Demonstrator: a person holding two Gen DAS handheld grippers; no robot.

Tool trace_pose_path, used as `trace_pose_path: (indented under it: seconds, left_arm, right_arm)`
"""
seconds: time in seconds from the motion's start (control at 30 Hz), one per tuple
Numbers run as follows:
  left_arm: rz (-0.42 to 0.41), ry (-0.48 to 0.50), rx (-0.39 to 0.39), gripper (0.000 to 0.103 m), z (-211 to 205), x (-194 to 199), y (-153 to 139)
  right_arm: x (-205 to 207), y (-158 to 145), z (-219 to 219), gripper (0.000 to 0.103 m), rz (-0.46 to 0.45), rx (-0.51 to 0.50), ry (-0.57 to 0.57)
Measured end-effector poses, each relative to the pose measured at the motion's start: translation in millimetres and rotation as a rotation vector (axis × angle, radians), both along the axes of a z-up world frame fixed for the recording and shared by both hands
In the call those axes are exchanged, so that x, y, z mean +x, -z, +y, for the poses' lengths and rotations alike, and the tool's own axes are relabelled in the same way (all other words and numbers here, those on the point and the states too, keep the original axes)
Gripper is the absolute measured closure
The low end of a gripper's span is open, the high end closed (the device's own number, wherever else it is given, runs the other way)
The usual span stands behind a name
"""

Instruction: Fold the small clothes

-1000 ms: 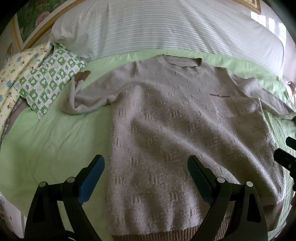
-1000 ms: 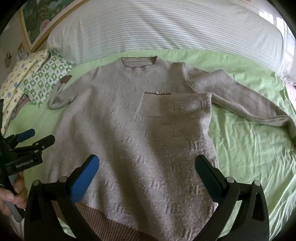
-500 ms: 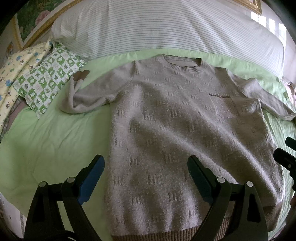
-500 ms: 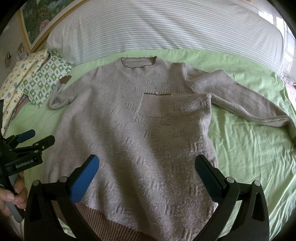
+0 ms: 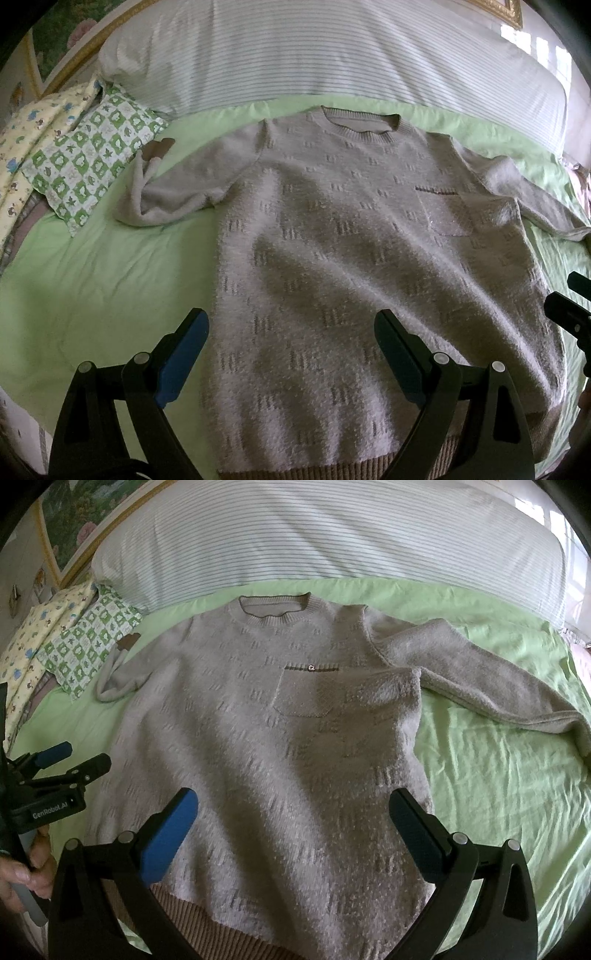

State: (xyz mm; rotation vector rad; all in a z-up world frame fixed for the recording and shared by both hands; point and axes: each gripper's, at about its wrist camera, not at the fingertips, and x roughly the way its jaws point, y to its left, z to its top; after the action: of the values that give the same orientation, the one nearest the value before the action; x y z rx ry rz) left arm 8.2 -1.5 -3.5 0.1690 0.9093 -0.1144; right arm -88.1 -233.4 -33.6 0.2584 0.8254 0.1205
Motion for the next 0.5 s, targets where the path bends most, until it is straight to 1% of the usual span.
trace_pose_path:
  seconds: [0.17, 0.4, 0.5]
  left_arm:
    - [0.022, 0.001, 0.004, 0.011, 1, 2, 2]
    - [0.022, 0.013, 0.019, 0.011, -1, 10, 4]
    - [0.025, 0.019, 0.003, 0.011, -1, 15, 3]
  right_arm:
    - [1, 0, -1, 0.0, 0.001, 0.005, 0.002]
    - [7, 1, -3, 0.0, 0.007, 0.014, 0.019]
    - [9, 2, -6, 0.0, 0.009, 0.021, 0.029]
